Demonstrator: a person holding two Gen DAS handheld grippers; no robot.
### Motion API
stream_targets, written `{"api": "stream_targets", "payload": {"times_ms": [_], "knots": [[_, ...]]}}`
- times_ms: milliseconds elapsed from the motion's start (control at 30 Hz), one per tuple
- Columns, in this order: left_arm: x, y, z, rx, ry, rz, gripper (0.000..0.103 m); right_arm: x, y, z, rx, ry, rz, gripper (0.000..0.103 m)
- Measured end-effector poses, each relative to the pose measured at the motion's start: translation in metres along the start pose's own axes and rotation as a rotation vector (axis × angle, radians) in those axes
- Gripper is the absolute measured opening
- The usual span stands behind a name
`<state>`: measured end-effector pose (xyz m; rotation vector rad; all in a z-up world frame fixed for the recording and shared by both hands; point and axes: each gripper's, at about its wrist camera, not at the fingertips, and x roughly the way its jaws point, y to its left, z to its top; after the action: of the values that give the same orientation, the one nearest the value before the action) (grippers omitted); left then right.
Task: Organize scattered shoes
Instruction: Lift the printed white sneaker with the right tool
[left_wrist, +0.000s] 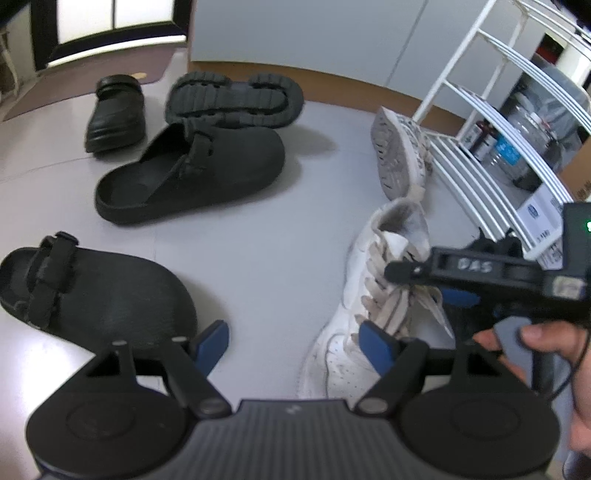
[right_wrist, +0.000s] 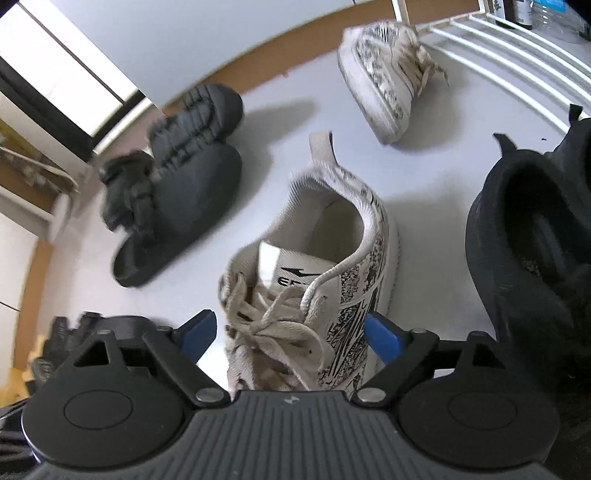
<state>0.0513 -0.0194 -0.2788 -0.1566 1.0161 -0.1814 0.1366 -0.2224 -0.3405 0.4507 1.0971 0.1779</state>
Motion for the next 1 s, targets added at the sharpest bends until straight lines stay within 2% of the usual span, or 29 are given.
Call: {"api": "stream_targets", "payload": {"times_ms": [133,267,433,700,900,1000], "knots": [[-0.003,0.006,0.001,-0.027,-0.017,0.008,0.080,0.012,0.019,-0.002,-0.081,0.014,-0.052,0.098],[-0.003,0.012,0.001,-0.045,-0.013,0.014,0.080,0.027,0.027,-0.007,-0.177,0.060,-0.124,0.097],[-0.004,0.017,0.001,-0.065,-0.020,0.031,0.080,0.024,0.020,-0.014,-0.213,0.042,-0.099,0.090],[-0.003,0.014,0.002,-0.064,-0.018,0.027,0.080,0.010,0.013,-0.022,-0.248,0.062,-0.078,0.080],[-0.001,0.010,0.002,-0.063,-0.015,0.029,0.080,0.005,0.012,-0.025,-0.276,0.070,-0.081,0.079],[0.000,0.008,0.003,-0.058,-0.015,0.029,0.080,0.004,0.017,-0.029,-0.323,0.061,-0.089,0.084]]}}
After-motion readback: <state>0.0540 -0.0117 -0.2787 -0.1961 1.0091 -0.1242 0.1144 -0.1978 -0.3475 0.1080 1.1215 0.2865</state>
